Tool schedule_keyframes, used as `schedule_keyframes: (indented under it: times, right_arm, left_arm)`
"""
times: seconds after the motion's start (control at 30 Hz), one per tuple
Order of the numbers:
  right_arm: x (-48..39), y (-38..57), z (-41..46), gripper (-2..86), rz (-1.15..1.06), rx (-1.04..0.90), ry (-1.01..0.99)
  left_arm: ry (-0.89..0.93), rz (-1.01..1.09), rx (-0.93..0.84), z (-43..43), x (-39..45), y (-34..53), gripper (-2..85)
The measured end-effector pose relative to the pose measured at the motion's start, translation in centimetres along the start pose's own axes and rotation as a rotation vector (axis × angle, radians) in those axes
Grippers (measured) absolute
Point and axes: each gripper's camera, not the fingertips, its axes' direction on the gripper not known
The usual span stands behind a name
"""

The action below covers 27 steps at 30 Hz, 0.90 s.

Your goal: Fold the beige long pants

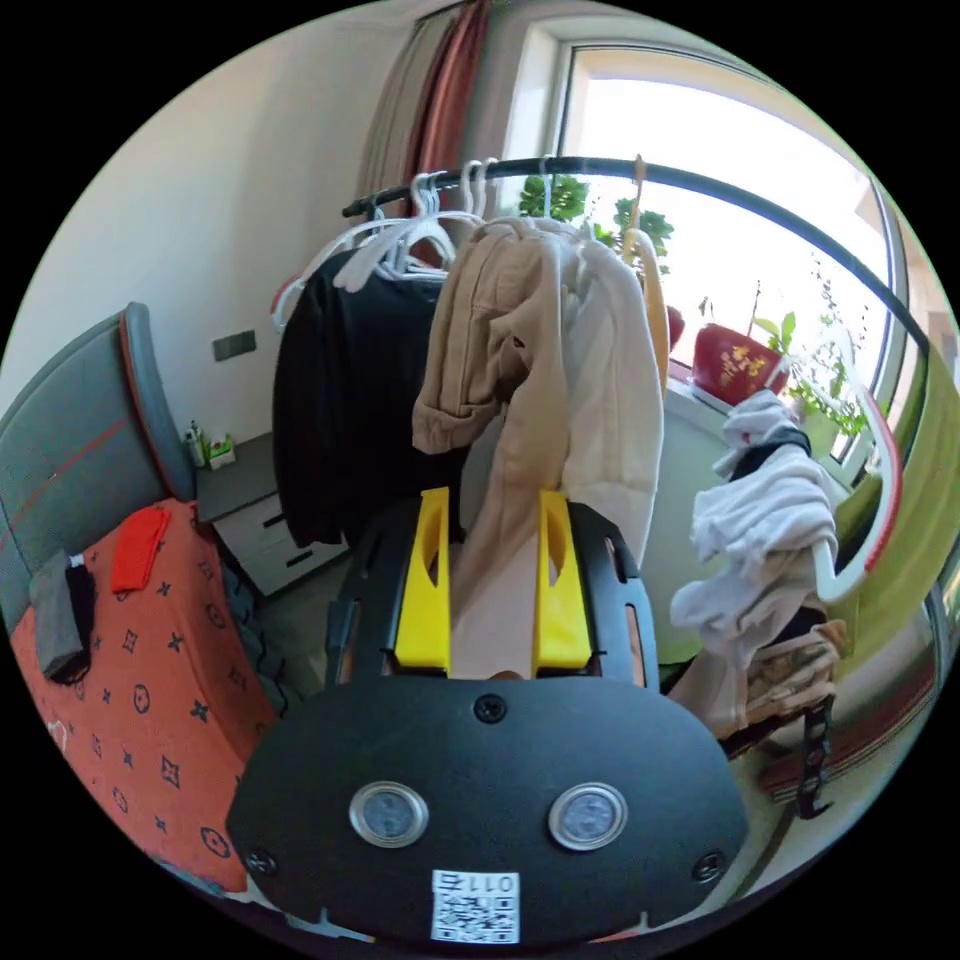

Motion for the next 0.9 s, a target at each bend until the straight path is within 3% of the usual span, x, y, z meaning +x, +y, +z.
schedule_keyframes:
  times: [0.3,0.5,0.63,0.73,0.8,0.9]
  right_arm:
    - [9.2,0.7,5.4,12.5,0.004,-0.034,0.047]
    - [11.1,0.4,7.8,12.7,-0.066,0.017,-0.005]
    - [11.6,-1.1,9.2,13.2,-0.086,0.076,0.085]
    - [13.3,-4.0,11.3,13.5,-0.016,-0.023,0.142]
    - [15.0,-5.5,12.3,14.2,0.035,-0.097,0.069]
    - [15.8,-5.3,11.6,14.7,-0.027,0.022,0.038]
  left_arm:
    - [0.010,0.003,0.016,-2.7,-2.1,-0.1,0.2]
    - [0.011,0.033,0.003,-3.9,-2.5,0.2,0.2]
    - [-0.008,0.044,-0.002,-5.2,-3.0,0.5,0.2]
    - [-0.050,0.050,0.005,-6.8,-3.6,0.6,0.2]
    - [-0.067,0.039,0.025,-8.1,-4.2,0.8,0.2]
    - [-0.072,0.030,0.038,-9.0,-4.9,0.9,0.1]
